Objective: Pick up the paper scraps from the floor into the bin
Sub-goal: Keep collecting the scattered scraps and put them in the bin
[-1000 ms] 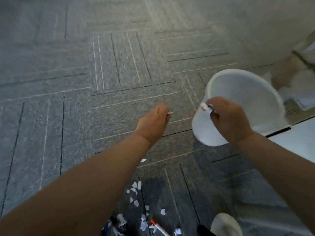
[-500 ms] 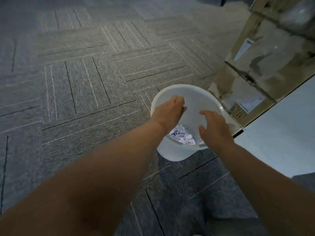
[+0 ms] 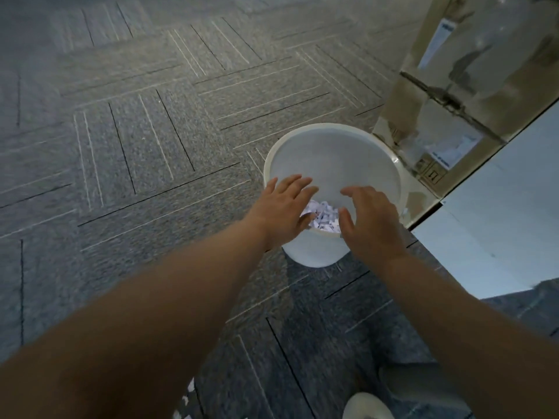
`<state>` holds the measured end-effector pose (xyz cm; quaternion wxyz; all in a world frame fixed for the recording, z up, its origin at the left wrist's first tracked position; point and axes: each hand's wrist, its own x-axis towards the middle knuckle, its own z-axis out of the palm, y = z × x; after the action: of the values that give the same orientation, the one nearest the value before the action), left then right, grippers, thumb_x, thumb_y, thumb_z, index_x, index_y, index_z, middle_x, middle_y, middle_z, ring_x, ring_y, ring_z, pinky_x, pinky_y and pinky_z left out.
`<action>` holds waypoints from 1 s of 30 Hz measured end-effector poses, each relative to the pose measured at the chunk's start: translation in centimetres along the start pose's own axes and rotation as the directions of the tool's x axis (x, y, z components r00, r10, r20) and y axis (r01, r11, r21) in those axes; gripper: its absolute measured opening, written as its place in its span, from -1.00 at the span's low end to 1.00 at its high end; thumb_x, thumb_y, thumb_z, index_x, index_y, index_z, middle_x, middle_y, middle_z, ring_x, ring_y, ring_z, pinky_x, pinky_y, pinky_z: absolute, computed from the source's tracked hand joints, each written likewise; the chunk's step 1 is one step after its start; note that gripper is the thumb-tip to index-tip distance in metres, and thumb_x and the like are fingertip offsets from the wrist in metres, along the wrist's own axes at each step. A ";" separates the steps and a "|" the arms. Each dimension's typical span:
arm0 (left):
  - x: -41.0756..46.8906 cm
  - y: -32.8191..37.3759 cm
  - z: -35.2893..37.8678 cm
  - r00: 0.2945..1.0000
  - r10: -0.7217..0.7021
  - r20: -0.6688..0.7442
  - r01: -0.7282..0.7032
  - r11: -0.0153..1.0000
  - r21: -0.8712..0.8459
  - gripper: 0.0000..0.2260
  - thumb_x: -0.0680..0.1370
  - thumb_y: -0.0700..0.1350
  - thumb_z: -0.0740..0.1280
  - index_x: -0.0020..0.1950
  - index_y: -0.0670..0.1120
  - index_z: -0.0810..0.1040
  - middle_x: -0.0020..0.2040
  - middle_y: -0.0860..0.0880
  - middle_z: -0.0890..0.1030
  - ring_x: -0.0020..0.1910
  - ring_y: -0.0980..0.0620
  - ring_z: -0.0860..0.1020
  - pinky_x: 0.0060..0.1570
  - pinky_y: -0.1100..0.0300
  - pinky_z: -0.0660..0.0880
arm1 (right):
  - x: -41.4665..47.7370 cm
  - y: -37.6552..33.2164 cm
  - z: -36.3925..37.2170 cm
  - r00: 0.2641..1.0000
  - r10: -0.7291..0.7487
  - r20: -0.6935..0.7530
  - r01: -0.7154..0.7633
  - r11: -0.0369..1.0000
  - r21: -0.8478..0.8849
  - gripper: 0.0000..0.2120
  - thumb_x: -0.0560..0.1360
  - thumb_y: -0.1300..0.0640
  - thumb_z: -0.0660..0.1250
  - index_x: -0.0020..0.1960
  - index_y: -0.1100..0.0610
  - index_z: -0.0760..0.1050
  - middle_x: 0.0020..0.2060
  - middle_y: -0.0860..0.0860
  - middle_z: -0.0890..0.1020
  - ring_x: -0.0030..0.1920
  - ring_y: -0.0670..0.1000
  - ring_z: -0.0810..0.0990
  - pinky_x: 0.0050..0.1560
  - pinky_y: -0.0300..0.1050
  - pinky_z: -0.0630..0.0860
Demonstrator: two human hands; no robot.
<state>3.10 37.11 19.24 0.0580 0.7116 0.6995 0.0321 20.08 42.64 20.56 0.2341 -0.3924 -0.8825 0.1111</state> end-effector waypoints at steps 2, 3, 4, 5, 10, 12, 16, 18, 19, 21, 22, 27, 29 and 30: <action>-1.9 -0.5 0.1 0.988 0.062 -0.141 -0.064 0.998 -0.011 -0.54 0.55 0.03 0.16 0.37 -0.19 0.33 0.39 -0.22 0.35 0.38 -0.23 0.29 0.35 -0.13 0.23 | -0.6 -1.5 0.5 0.997 -0.068 -0.021 0.068 0.997 0.020 -0.68 0.44 0.08 0.17 0.07 0.25 0.50 -0.06 0.21 0.60 -0.12 0.25 0.55 -0.12 0.07 0.46; -3.0 -0.9 0.3 0.977 0.075 -0.201 -0.080 0.997 -0.015 -0.56 0.52 0.01 0.17 0.31 -0.23 0.39 0.32 -0.26 0.43 0.31 -0.27 0.37 0.29 -0.14 0.31 | -0.9 -2.2 0.8 0.993 -0.115 -0.034 0.116 0.993 0.019 -0.68 0.43 0.07 0.15 0.05 0.25 0.50 -0.07 0.20 0.60 -0.13 0.24 0.54 -0.13 0.05 0.46; -4.3 -1.5 0.5 0.966 0.070 -0.249 -0.077 0.997 -0.019 -0.57 0.50 -0.01 0.16 0.26 -0.25 0.42 0.28 -0.28 0.46 0.27 -0.28 0.41 0.26 -0.14 0.35 | -1.3 -3.1 1.2 0.985 -0.165 -0.046 0.166 0.986 0.019 -0.69 0.43 0.08 0.16 0.04 0.25 0.50 -0.07 0.20 0.59 -0.14 0.22 0.54 -0.14 0.05 0.46; -5.8 -2.1 0.8 0.964 0.058 -0.261 -0.064 0.998 -0.014 -0.58 0.50 -0.02 0.16 0.25 -0.26 0.42 0.26 -0.29 0.47 0.26 -0.28 0.41 0.26 -0.16 0.37 | -1.6 -4.0 1.6 0.975 -0.215 -0.053 0.217 0.976 0.021 -0.71 0.43 0.10 0.18 0.04 0.24 0.50 -0.07 0.19 0.59 -0.13 0.20 0.52 -0.14 0.04 0.44; -15.4 -5.2 3.3 0.984 -0.069 -0.163 0.078 0.996 0.047 -0.58 0.46 -0.03 0.15 0.27 -0.20 0.33 0.26 -0.27 0.48 0.24 -0.27 0.44 0.15 -0.21 0.45 | -4.4 -8.2 4.6 0.925 -0.380 0.013 0.379 0.923 0.063 -0.75 0.42 0.16 0.19 0.03 0.24 0.50 -0.05 0.20 0.59 -0.10 0.23 0.53 -0.14 0.06 0.45; -19.6 -6.0 4.8 0.983 -0.123 -0.137 0.133 0.989 0.064 -0.58 0.45 -0.02 0.14 0.25 -0.19 0.32 0.24 -0.27 0.50 0.22 -0.27 0.46 0.13 -0.19 0.47 | -6.1 -9.4 6.1 0.917 -0.389 0.089 0.384 0.921 0.069 -0.72 0.41 0.15 0.16 0.03 0.25 0.50 -0.07 0.21 0.59 -0.17 0.23 0.55 -0.19 0.03 0.45; -27.9 -5.8 8.3 0.968 -0.235 -0.086 0.242 0.966 0.088 -0.56 0.42 0.02 0.13 0.22 -0.18 0.39 0.20 -0.25 0.53 0.18 -0.24 0.48 0.08 -0.15 0.51 | -11.2 -10.6 9.7 0.873 -0.411 0.264 0.413 0.909 0.052 -0.75 0.36 0.23 0.31 0.03 0.26 0.50 -0.11 0.23 0.58 -0.19 0.25 0.54 -0.22 0.04 0.45; -31.9 -4.9 10.2 0.954 -0.292 -0.067 0.298 0.947 0.119 -0.57 0.41 0.01 0.18 0.17 -0.20 0.48 0.17 -0.24 0.56 0.11 -0.23 0.55 -0.01 -0.14 0.52 | -14.5 -11.1 11.2 0.836 -0.427 0.346 0.433 0.899 0.063 -0.70 0.31 0.30 0.41 0.03 0.28 0.50 -0.11 0.24 0.58 -0.18 0.27 0.54 -0.21 0.07 0.49; -33.9 -4.3 11.4 0.945 -0.321 -0.063 0.326 0.936 0.130 -0.59 0.39 -0.01 0.25 0.15 -0.21 0.51 0.15 -0.24 0.57 0.08 -0.23 0.57 -0.03 -0.15 0.53 | -16.2 -11.4 11.8 0.813 -0.439 0.383 0.446 0.892 0.077 -0.69 0.29 0.31 0.42 0.02 0.28 0.51 -0.11 0.24 0.58 -0.18 0.27 0.54 -0.22 0.07 0.50; -37.7 -2.7 13.9 0.930 -0.367 -0.034 0.368 0.922 0.117 -0.58 0.37 -0.03 0.29 0.17 -0.20 0.48 0.15 -0.24 0.57 0.07 -0.23 0.58 -0.03 -0.17 0.53 | -19.8 -11.6 12.8 0.746 -0.485 0.455 0.489 0.864 0.120 -0.69 0.28 0.32 0.44 0.01 0.29 0.52 -0.13 0.24 0.59 -0.21 0.26 0.55 -0.30 0.02 0.53; -39.5 -1.8 15.2 0.925 -0.380 -0.017 0.380 0.920 0.095 -0.58 0.39 -0.02 0.24 0.19 -0.18 0.43 0.16 -0.24 0.57 0.06 -0.23 0.58 -0.03 -0.16 0.54 | -21.7 -11.6 13.2 0.706 -0.504 0.497 0.507 0.850 0.143 -0.70 0.28 0.32 0.45 0.01 0.28 0.52 -0.13 0.23 0.59 -0.21 0.24 0.57 -0.36 0.00 0.53; -45.3 3.3 20.0 0.913 -0.365 0.182 0.365 0.930 0.031 -0.44 0.13 -0.06 0.55 0.09 -0.12 0.53 0.04 -0.17 0.63 -0.11 -0.15 0.62 -0.23 0.07 0.58 | -30.0 -10.9 14.9 0.532 -0.476 0.700 0.493 0.846 0.202 -0.73 0.42 0.21 0.41 0.10 0.20 0.50 -0.04 0.15 0.55 -0.14 0.19 0.58 -0.36 -0.08 0.47; -46.2 4.5 21.0 0.905 -0.361 0.225 0.362 0.931 0.038 -0.46 0.05 -0.12 0.57 0.01 -0.12 0.61 -0.02 -0.16 0.64 -0.19 -0.12 0.62 -0.31 0.12 0.57 | -32.2 -10.6 15.6 0.476 -0.403 0.781 0.477 0.865 0.156 -0.68 0.53 0.10 0.27 0.26 0.15 0.38 0.13 0.10 0.47 0.01 0.13 0.52 -0.19 -0.07 0.45; -46.5 4.9 21.5 0.901 -0.365 0.235 0.365 0.930 0.046 -0.46 0.02 -0.14 0.57 -0.01 -0.11 0.61 -0.04 -0.15 0.64 -0.21 -0.12 0.61 -0.35 0.14 0.56 | -33.1 -10.4 15.9 0.445 -0.366 0.818 0.478 0.869 0.129 -0.65 0.55 0.07 0.25 0.29 0.12 0.33 0.18 0.07 0.44 0.05 0.10 0.49 -0.13 -0.09 0.45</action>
<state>9.75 -10.26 0.23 0.1464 0.5668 0.8081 -0.0656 24.71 10.86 0.03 -0.2075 -0.0756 -0.9613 0.1649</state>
